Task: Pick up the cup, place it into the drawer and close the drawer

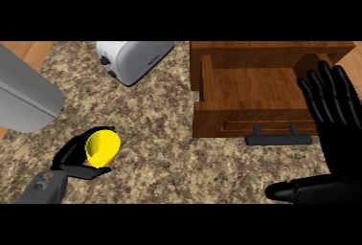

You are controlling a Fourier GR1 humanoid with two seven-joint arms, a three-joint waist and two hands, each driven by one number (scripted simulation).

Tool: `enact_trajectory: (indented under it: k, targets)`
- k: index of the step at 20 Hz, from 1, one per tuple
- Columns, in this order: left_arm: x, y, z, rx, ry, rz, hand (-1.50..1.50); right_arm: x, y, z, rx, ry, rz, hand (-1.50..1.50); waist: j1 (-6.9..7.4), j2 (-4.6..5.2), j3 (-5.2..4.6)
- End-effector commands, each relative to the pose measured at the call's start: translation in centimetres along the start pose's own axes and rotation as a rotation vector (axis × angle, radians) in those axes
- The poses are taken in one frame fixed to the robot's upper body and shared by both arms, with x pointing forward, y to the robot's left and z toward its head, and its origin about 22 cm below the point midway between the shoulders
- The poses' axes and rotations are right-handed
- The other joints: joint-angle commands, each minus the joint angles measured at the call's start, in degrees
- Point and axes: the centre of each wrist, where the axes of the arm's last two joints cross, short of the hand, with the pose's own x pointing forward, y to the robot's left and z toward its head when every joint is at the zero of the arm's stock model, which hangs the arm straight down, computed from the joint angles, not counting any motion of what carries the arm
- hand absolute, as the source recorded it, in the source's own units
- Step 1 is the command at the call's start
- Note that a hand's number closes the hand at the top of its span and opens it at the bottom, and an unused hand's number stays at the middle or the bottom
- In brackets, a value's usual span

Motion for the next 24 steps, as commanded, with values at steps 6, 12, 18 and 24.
enact_trajectory:
  k: [6,12,18,24]
  targets:
    - [-0.2,-0.3,1.0,-0.138,-0.238,0.146,1.5,0.0,-0.6,-0.4,-0.016,-0.016,0.022,-1.5,0.52,0.08,-0.16]
    - [-2.2,-3.3,-1.1,0.227,-0.361,0.048,1.5,0.4,-0.9,0.9,-0.01,-0.012,0.014,-1.5,0.45,-0.21,-0.02]
    - [-2.8,-3.5,0.1,0.57,-0.517,-0.012,1.5,1.0,-0.7,0.4,-0.016,0.0,0.014,-1.5,0.95,-0.28,0.02]
    - [1.3,-5.6,-4.4,0.449,-0.6,0.005,1.5,-0.3,-2.1,-0.1,-0.046,0.016,0.01,-1.5,1.6,-0.5,0.15]
